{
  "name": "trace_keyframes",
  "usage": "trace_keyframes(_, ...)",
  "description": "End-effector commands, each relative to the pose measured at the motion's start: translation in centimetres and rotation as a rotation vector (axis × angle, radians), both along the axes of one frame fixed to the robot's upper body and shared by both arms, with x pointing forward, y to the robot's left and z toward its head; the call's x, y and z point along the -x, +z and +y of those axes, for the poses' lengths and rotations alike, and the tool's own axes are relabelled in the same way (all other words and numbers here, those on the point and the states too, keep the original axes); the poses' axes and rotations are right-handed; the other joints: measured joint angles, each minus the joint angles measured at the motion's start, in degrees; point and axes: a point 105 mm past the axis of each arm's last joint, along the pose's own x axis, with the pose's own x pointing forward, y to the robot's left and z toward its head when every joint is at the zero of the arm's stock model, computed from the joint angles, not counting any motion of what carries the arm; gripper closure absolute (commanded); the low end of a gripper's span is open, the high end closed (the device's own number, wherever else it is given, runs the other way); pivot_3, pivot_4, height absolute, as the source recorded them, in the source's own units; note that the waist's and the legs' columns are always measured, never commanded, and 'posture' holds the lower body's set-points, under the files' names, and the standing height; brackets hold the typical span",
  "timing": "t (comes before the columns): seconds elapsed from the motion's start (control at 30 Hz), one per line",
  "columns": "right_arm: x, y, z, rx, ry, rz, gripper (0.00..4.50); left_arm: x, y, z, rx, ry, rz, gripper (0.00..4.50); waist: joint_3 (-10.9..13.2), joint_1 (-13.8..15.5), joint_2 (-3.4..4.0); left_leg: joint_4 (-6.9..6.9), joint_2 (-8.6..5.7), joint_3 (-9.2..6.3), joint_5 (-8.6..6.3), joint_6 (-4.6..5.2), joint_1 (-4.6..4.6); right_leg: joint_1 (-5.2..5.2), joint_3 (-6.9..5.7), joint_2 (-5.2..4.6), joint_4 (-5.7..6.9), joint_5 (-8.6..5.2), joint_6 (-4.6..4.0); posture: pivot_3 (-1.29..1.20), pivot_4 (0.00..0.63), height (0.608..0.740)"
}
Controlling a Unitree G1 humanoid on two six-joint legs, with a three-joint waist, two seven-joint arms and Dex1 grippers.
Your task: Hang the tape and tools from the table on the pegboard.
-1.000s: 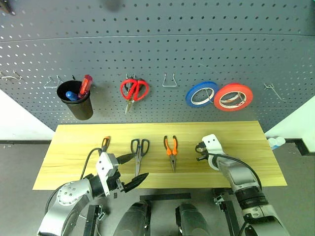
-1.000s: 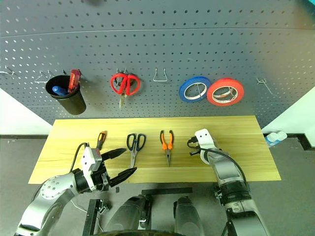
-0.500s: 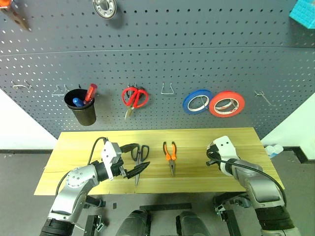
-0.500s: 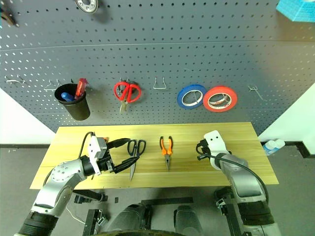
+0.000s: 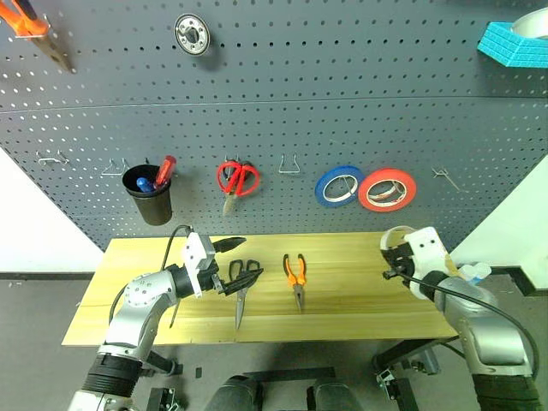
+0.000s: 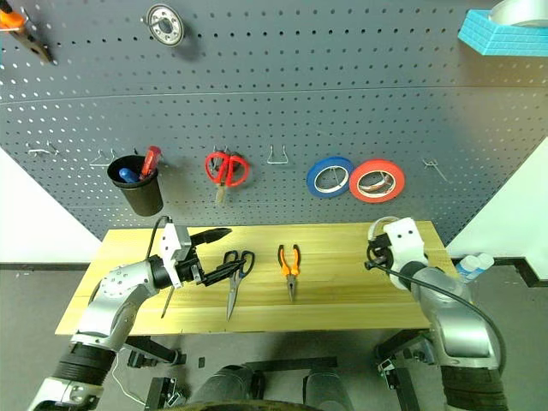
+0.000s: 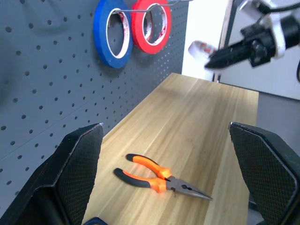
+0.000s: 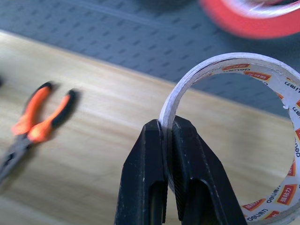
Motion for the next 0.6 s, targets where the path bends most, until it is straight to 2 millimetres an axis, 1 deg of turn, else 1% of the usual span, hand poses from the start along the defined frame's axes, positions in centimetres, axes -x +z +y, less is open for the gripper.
trace_keyframes(0.03, -0.7, 2.5, -2.2, 0.029, -0.06, -0.114, 4.43, -0.4, 1.1, 0.0, -0.004, -0.006, -0.06, 0.02, -0.1, -0.06, 0.08, 0.0, 0.0, 0.0, 0.0, 0.0, 0.0, 0.0, 0.0, 0.0, 0.01, 0.0, 0.0, -0.08, 0.0, 0.717)
trace_keyframes(0.1, -1.0, 3.0, -2.9, 0.033, -0.085, -0.139, 4.43, -0.5, 1.1, 0.1, -0.004, -0.006, -0.063, 0.02, -0.24, -0.14, 0.11, 0.0, 0.0, 0.0, 0.0, 0.0, 0.01, 0.0, 0.0, 0.0, 0.03, 0.0, 0.0, -0.07, 0.0, 0.717)
trace_keyframes(0.23, -1.7, 4.4, -5.3, 0.054, -0.179, -0.218, 4.43, -0.6, 1.2, 0.0, -0.005, -0.009, -0.068, 0.02, -0.33, -0.11, 0.11, 0.06, 0.0, 0.0, 0.01, 0.0, 0.02, 0.0, 0.02, 0.0, 0.12, 0.0, 0.0, -0.07, 0.0, 0.717)
trace_keyframes(0.3, -2.1, 4.9, -5.9, 0.056, -0.21, -0.252, 4.43, -0.5, 1.2, 0.0, -0.003, -0.011, -0.068, 0.02, -0.4, -0.1, 0.12, 0.11, 0.0, 0.01, 0.01, 0.01, 0.02, 0.0, 0.02, 0.0, 0.17, 0.0, 0.0, -0.07, 0.0, 0.717)
trace_keyframes(0.47, -3.1, 5.5, -6.8, 0.068, -0.262, -0.31, 4.43, -0.4, 1.2, 0.0, -0.003, -0.009, -0.066, 0.02, -0.52, -0.13, 0.14, 0.2, 0.0, 0.01, 0.01, 0.01, 0.03, 0.0, 0.07, 0.01, 0.28, 0.0, -0.01, -0.06, 0.0, 0.717)
trace_keyframes(0.6, -3.4, 5.6, -6.9, 0.068, -0.261, -0.324, 4.43, -0.3, 1.1, 0.3, -0.005, 0.001, -0.066, 0.02, -0.53, -0.08, 0.15, 0.35, 0.0, 0.01, 0.01, 0.01, 0.03, -0.01, 0.09, 0.02, 0.49, -0.01, -0.02, -0.06, 0.0, 0.717)
